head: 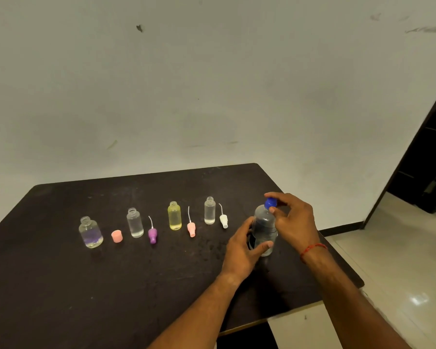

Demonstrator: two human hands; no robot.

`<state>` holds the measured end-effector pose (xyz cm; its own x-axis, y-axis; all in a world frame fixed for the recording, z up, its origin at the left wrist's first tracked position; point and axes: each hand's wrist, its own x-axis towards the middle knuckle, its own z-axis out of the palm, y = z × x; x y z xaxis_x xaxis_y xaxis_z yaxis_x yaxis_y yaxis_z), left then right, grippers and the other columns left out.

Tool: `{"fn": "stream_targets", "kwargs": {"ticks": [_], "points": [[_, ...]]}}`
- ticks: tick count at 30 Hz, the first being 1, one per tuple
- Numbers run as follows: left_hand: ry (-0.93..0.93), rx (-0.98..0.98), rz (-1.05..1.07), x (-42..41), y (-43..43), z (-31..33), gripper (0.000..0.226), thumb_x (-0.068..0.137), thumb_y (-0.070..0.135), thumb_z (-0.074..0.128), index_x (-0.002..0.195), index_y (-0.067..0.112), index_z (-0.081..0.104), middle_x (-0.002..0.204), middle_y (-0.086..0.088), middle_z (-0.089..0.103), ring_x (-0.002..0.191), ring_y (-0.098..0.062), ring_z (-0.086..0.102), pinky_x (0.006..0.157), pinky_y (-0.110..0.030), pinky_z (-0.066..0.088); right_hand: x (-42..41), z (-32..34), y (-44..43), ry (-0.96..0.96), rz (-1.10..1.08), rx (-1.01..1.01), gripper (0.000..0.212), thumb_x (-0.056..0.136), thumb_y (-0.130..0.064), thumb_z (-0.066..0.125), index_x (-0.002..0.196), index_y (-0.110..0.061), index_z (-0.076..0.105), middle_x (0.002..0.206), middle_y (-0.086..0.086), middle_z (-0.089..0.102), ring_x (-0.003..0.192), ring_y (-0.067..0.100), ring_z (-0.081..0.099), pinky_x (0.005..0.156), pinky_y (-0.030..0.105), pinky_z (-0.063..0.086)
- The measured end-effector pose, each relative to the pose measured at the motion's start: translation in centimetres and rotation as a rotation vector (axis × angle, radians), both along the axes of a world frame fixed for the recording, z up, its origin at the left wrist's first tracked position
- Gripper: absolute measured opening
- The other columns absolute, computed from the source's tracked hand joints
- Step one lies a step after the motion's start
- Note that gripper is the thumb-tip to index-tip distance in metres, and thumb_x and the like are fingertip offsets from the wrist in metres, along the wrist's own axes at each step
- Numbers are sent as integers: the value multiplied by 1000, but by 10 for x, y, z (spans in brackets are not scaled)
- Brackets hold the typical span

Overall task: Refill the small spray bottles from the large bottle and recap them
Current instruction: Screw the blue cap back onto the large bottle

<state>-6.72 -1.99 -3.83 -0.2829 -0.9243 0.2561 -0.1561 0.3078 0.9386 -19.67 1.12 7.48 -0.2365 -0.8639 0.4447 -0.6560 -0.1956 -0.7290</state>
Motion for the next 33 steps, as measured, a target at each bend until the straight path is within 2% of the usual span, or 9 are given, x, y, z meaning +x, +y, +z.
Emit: {"fn": "stream_targets", "kwargs": {"ticks": [3,8,11,15,22,25,27,30,33], "points": [[-1,1,6,-1,0,-2,71,81,53,78,143,37,47,138,17,58,129,-2,54,110,-37,48,1,0,-2,11,-59,-22,28,81,-16,77,109,-19,68,104,-2,66,93,11,62,81,10,44],[-9,-15,7,0,1,0,69,82,54,77,142,38,47,138,18,58,129,0,53,110,-35,47,4,6,-2,20,-87,43,41,79,-29,79,115,-19,65,105,-5,66,96,12,62,89,23,49],[-5,-25,3,1,1,0,67,83,51,77,142,36,48,136,19,60,126,1,54,109,-34,48,2,5,0,1,12,22,52,84,-19,75,133,-24,56,115,-11,61,104,4,57,93,22,46],[-16,-25,8,1,2,1,66,83,48,77,141,38,48,134,19,60,125,1,55,108,-34,49,1,3,0,42,6,0,32,88,-5,67,116,-20,69,116,-2,67,105,11,61,98,33,52],[-16,-33,18,1,2,1,64,83,47,78,140,39,49,134,19,60,125,0,55,108,-34,49,6,8,-7,110,-141,30,30,82,-26,76,109,-16,70,105,4,69,88,11,61,84,20,48],[-12,-35,18,1,2,1,63,83,46,78,139,38,50,133,19,61,125,0,56,108,-34,49,7,13,-7,114,-178,86,37,79,-36,78,108,-14,70,102,5,72,83,11,61,82,20,48],[-7,-42,19,1,3,3,60,83,44,79,137,39,52,130,20,62,123,1,57,107,-32,49,6,16,-5,123,-161,123,45,78,-38,78,115,-14,68,108,4,71,89,14,63,87,24,49],[2,-46,12,1,4,5,60,83,43,79,136,39,52,129,20,62,122,2,57,107,-31,49,2,14,-1,82,-19,115,60,81,-29,77,137,-22,54,119,-6,61,105,11,59,95,28,48],[4,-35,11,1,4,3,62,82,43,79,137,38,51,131,19,62,123,0,57,107,-33,49,-2,10,0,104,36,61,46,87,-8,70,129,-24,61,120,-2,65,106,11,61,94,21,46]]}}
